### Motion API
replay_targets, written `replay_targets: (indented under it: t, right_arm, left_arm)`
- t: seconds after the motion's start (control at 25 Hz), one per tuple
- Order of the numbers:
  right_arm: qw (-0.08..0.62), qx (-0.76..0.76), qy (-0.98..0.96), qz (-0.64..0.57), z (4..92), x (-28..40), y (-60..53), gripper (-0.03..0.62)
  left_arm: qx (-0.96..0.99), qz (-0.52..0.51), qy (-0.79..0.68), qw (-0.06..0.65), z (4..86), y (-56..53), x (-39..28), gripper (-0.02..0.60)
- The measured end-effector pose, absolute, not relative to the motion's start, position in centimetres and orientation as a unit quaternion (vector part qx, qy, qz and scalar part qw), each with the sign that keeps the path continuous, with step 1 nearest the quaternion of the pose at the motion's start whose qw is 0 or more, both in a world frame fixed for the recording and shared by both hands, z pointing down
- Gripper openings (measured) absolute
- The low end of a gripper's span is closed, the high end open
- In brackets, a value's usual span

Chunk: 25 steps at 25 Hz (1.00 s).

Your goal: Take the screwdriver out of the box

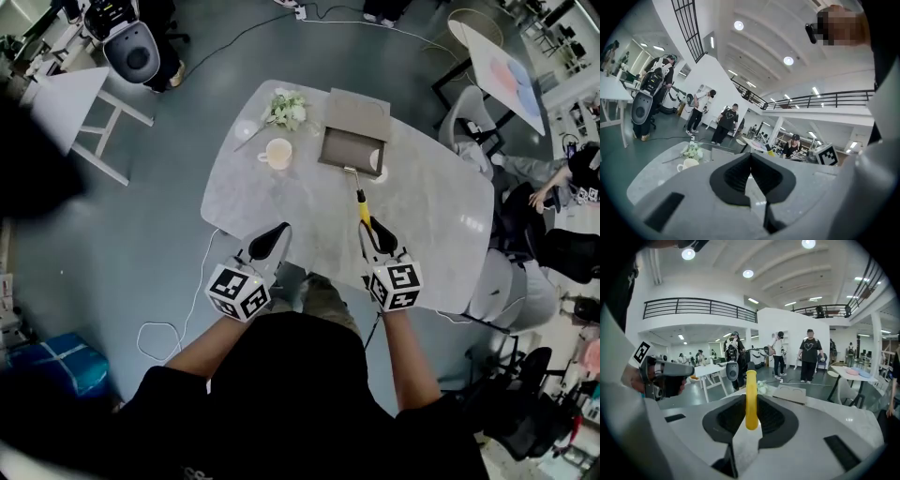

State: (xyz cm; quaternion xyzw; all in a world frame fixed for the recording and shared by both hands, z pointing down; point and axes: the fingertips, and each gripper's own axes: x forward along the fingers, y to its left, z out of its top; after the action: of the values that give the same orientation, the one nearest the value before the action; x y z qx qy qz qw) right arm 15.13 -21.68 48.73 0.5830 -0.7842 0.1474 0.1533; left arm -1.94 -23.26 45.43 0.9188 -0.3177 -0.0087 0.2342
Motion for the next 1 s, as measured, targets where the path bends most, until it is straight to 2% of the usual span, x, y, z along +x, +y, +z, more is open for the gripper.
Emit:
replay_targets:
  t: [0.4,0.6,0.76,1.0]
  right_arm:
    - [0.088,0.72,-0.676,0.126,43.0,15.8,-13.9,0.075]
    - [0.078,0.731,-0.67,0.103,41.4,15.2,-12.7,0.075]
    - [0.072,0.747,-0.652,0.103,41.4,16.1,-11.8,0.074]
    - [0.089,0.761,-0.638,0.085,41.5,17.5,-11.8,0.074]
  left_arm:
    - [0.939,-0.007,-0.277,0.205,43.5,-22.6,-2.3,0.015]
    - [0.944,0.026,-0.299,0.139,43.8,-23.4,-1.6,0.015]
    - [0.945,0.023,-0.28,0.166,44.2,-23.0,-0.6,0.015]
    - [0.949,0.024,-0.27,0.161,44.0,-23.1,1.1,0.014]
